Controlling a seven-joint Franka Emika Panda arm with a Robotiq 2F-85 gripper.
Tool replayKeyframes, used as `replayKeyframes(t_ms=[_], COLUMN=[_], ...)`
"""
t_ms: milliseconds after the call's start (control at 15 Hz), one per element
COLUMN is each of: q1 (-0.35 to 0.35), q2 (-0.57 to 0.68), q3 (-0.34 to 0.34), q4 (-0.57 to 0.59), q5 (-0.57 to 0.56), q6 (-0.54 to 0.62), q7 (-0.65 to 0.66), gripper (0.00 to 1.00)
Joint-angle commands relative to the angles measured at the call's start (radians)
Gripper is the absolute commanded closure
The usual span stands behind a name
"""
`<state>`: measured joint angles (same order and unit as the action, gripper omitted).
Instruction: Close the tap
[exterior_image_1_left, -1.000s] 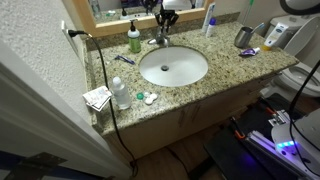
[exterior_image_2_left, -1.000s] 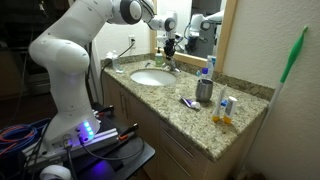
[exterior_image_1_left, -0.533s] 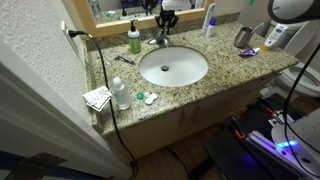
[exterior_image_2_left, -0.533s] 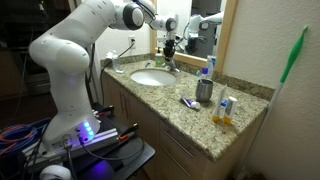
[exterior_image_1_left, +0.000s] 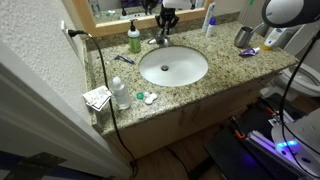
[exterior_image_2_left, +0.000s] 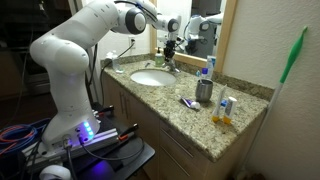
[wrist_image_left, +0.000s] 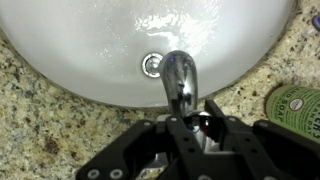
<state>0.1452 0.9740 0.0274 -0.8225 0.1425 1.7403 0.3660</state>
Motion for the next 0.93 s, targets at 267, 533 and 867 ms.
replayKeyframes(t_ms=[267, 533, 867], q1=[-0.012, 0.000, 0.006], q2=[-0.008, 0.037, 0.016], q3=[0.021, 0.000, -0.015], q4=[0.066, 0.069, 0.061], q5=[0.018, 0.001, -0.007], q6=[-0.228, -0.045, -0.189], q7=[-0.011, -0.002, 0.072], gripper=[0.93, 0.71, 0.93])
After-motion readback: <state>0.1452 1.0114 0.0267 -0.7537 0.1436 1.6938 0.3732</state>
